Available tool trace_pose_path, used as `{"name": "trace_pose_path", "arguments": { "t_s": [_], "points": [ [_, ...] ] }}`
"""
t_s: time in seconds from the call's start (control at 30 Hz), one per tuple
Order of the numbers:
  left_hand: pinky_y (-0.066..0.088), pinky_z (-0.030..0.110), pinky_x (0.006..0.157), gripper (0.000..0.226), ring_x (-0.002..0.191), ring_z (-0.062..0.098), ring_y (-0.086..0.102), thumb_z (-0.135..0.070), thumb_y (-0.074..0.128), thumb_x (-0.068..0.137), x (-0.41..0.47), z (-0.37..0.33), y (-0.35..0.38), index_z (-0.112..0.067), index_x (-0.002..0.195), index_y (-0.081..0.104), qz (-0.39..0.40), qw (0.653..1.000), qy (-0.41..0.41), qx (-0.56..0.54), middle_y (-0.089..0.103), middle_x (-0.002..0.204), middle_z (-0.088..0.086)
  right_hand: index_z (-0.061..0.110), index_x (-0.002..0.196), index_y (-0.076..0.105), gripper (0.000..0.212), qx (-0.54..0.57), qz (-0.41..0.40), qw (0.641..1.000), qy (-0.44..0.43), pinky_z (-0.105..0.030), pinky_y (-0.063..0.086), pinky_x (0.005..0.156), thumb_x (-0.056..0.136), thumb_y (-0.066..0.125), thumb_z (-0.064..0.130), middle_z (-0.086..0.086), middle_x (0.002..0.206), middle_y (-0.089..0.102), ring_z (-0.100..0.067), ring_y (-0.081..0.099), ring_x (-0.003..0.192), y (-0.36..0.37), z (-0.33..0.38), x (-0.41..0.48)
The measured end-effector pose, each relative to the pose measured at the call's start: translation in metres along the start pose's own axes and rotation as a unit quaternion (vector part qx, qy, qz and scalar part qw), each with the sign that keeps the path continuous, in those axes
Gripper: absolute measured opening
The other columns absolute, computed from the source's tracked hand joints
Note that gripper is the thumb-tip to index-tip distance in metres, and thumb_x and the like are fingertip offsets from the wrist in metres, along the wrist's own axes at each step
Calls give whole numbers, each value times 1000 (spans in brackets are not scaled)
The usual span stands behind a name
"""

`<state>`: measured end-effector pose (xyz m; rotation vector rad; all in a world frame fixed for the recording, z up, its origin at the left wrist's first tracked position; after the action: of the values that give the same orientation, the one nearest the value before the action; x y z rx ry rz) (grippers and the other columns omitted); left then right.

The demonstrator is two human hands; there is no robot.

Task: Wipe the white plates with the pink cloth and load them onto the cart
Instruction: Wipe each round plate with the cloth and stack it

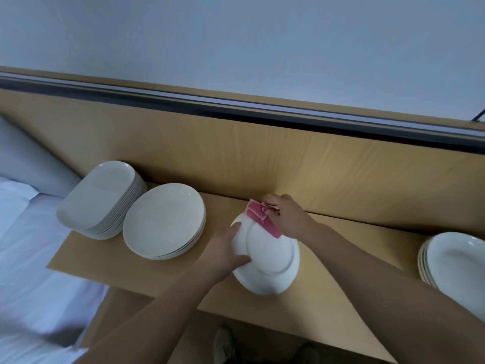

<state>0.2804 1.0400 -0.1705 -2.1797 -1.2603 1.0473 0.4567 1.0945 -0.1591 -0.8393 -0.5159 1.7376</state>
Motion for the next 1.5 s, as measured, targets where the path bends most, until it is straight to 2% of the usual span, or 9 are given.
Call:
{"name": "trace_pose_path", "arguments": {
  "t_s": [0.1,0.2,0.43,0.8,0.97,1.13,1.23,1.37,1.5],
  "points": [
    [38,35,106,90,129,20,41,-42,74,78,-1,4,1,-22,151,25,1,1000,-1,-8,41,146,2,24,100,51,15,-73,26,997,-18,-25,41,67,91,56,34,-3,98,50,-17,52,80,14,-5,-3],
    [39,34,105,89,127,19,42,-38,76,77,-3,4,1,-23,150,27,-10,1000,-8,-24,41,144,2,25,138,42,52,-183,27,982,-43,-36,47,87,90,58,37,-1,121,52,-24,50,108,24,-7,-6],
    [42,35,103,86,121,20,44,-39,76,76,-4,6,4,-31,148,30,-12,999,-20,-33,43,137,2,24,140,40,48,-259,-2,962,-84,-36,42,88,92,49,20,1,127,56,-25,46,110,22,4,-4],
    [40,33,105,74,117,22,44,-37,71,83,-7,12,12,-35,147,34,13,999,-43,-13,42,131,6,30,150,30,70,-222,72,962,-143,-32,39,102,90,42,-5,6,154,28,-22,32,132,40,14,0],
    [38,32,104,74,119,22,44,-36,73,82,-7,15,14,-36,146,35,10,998,-47,-31,42,132,5,36,148,33,71,-199,55,972,-111,-26,44,85,89,44,-3,11,144,38,-17,45,123,38,-17,9],
    [39,39,108,75,122,22,42,-37,74,81,-11,22,18,-37,145,36,7,997,-58,-48,43,133,2,42,143,38,55,-103,22,994,-21,-28,48,92,100,37,9,17,134,45,-12,52,117,28,-58,-15],
    [40,40,108,75,120,21,42,-35,76,79,-11,24,19,-37,144,38,-4,996,-61,-67,44,133,2,36,144,41,43,-28,-38,999,0,-18,39,91,104,36,22,12,125,49,-11,51,111,27,-70,-42],
    [41,40,107,75,120,21,43,-33,77,79,-11,26,20,-37,144,39,-12,995,-62,-77,45,133,2,26,139,50,41,59,-109,992,33,-5,34,76,100,43,14,4,108,54,-11,52,96,38,-88,-71],
    [40,37,106,76,122,21,43,-31,76,79,-13,25,23,-38,144,38,-13,994,-65,-92,43,134,1,26,127,61,30,97,-133,985,47,-7,37,68,101,47,24,4,90,53,-4,51,81,45,-98,-76]
  ]
}}
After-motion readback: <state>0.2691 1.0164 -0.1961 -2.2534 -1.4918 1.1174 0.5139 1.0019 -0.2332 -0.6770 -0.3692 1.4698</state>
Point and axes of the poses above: each hand's wrist, its own x-axis towards the middle knuckle, its own y-axis out of the palm, z = x × y, the point moved 6 cm from there along x, towards the middle knuckle
